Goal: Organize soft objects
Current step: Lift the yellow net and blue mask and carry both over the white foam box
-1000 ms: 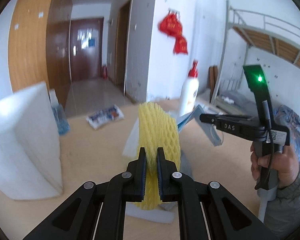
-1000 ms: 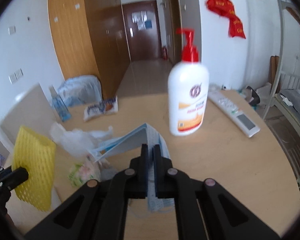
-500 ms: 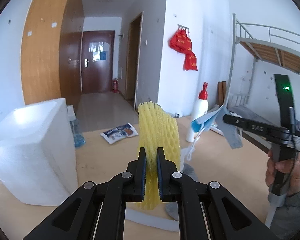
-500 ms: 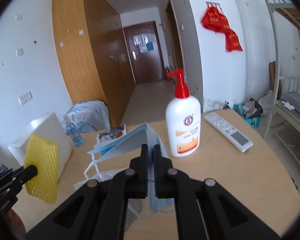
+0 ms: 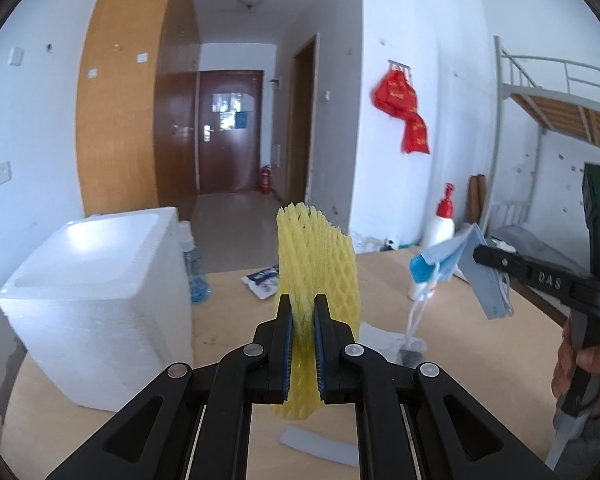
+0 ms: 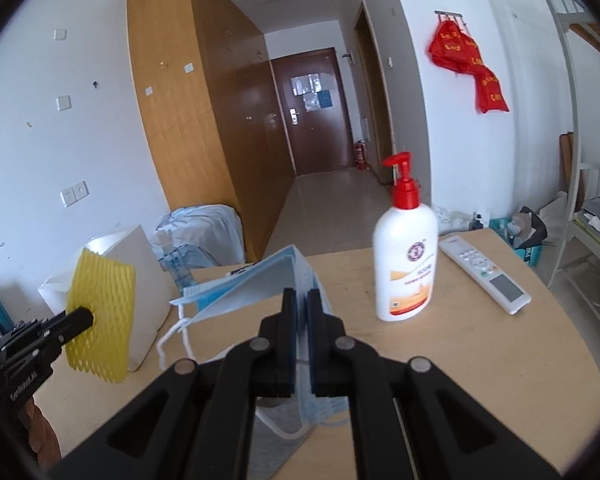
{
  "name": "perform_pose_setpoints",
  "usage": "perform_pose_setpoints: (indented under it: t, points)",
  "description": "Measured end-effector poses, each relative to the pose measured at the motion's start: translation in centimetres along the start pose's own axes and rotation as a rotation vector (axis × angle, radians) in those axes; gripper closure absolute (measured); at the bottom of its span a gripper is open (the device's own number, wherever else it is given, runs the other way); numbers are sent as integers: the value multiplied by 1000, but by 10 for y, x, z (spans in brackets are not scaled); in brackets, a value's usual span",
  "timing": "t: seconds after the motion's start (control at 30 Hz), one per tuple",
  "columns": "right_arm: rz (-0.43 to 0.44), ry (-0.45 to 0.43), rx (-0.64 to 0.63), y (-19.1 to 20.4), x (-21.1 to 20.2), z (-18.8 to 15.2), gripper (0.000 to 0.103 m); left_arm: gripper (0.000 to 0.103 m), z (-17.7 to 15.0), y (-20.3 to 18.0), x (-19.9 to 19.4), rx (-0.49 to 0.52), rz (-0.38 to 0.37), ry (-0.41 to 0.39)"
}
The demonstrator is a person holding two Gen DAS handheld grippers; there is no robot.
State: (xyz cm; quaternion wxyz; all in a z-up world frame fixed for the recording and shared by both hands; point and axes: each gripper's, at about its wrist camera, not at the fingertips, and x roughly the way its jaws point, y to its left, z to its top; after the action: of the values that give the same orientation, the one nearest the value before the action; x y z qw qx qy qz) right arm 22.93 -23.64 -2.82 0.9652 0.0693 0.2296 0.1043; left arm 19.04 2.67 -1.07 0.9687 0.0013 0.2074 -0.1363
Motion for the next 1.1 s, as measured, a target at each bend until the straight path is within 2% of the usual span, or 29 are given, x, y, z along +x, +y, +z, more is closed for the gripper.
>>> perform_pose_setpoints:
  t: [0.23,0.5,0.8,1.1]
  points:
    - [57,5,-45,26,2,3,96,93,9,13,-13,-35,86,-27]
    - [137,3,-78,63,5,9,96,93,18,36,-40,-81,253,-100]
    - [215,2,-114,108,11,13,96,93,26,63,-64,-114,392,-159]
    - [274,-9,-150,148,16,23,96,93,30,78,-73,-100,423,-171]
